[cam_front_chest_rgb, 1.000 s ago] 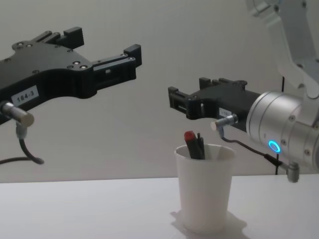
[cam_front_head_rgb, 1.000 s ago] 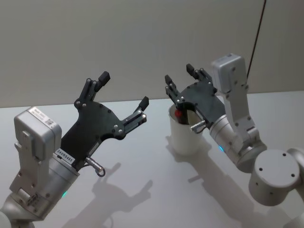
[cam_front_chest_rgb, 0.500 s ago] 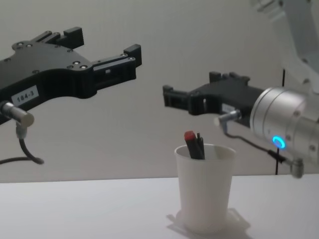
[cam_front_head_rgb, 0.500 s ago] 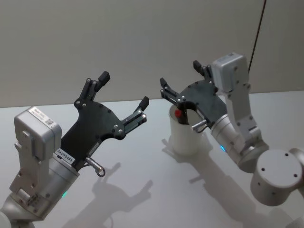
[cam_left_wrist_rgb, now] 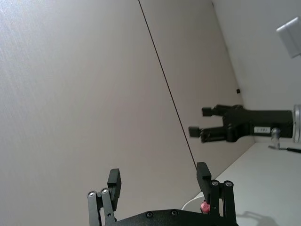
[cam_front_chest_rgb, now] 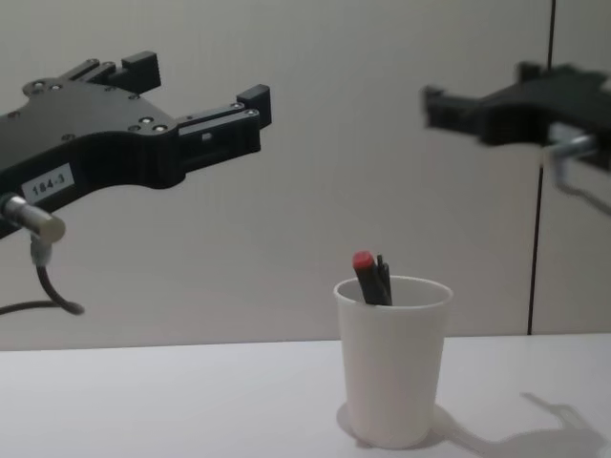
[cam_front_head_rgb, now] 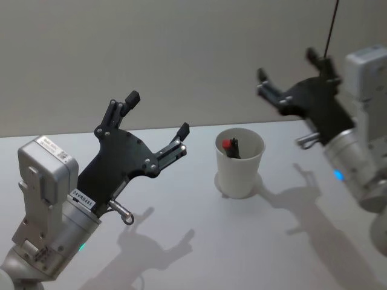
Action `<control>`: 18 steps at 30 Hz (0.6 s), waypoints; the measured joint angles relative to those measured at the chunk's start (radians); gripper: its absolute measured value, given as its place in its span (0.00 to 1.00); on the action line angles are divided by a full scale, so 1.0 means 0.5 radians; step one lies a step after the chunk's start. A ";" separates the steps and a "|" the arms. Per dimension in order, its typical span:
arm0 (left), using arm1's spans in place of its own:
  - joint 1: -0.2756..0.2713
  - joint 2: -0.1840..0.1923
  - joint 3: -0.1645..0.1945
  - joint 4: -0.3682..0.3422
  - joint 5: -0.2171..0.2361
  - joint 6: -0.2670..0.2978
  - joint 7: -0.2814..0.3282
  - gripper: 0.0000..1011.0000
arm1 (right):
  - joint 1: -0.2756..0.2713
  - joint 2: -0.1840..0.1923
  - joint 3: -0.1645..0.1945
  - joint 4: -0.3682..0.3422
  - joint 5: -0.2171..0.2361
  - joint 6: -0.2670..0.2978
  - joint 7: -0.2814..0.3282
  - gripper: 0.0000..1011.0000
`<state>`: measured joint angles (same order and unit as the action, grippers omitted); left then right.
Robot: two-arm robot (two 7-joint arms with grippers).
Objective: Place the pen into the pen holder.
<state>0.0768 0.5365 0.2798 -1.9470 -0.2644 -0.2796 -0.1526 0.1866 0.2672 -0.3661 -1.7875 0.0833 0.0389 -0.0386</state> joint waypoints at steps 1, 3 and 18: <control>0.000 0.000 0.000 0.000 0.000 0.000 0.000 0.99 | -0.010 0.016 0.013 -0.017 0.009 -0.002 -0.013 0.99; 0.000 0.000 0.000 0.000 0.000 0.000 0.000 0.99 | -0.044 0.070 0.054 -0.065 0.042 -0.008 -0.061 0.99; 0.000 0.000 0.000 0.000 0.000 0.000 0.000 0.99 | -0.194 0.293 0.239 -0.290 0.195 -0.043 -0.255 0.99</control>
<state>0.0768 0.5366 0.2798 -1.9470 -0.2644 -0.2796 -0.1526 0.0897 0.4137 -0.2464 -1.9324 0.1808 0.0176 -0.1663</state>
